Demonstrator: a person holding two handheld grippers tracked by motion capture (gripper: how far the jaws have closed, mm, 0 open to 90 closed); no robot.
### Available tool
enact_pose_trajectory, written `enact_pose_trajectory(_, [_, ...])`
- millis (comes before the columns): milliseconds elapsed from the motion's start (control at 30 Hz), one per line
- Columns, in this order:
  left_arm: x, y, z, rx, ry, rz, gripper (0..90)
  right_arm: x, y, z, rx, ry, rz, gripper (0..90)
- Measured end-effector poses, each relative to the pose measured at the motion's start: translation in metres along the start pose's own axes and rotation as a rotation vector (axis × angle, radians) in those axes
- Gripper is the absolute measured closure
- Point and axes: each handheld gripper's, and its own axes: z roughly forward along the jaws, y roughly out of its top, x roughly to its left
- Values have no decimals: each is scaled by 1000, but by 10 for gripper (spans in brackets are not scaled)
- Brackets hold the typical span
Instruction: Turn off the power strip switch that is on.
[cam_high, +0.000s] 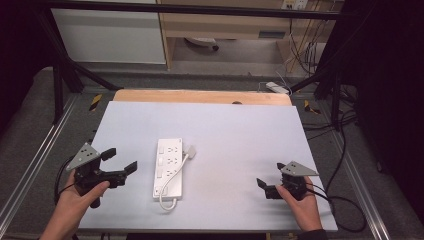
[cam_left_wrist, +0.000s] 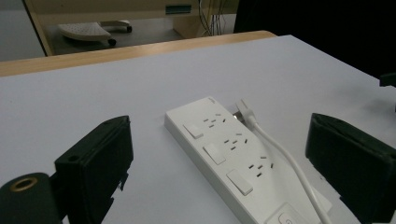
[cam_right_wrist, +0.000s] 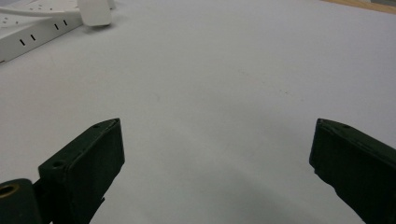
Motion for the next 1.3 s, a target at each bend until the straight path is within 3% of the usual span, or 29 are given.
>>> enact_pose_trajectory(433, [-6, 11, 11, 18, -10, 30, 78, 0, 0, 0, -2, 1, -5, 36])
enact_pose_trajectory(1300, [-6, 21, 36, 57, -18, 35, 81, 0, 0, 0, 1, 5, -8, 35])
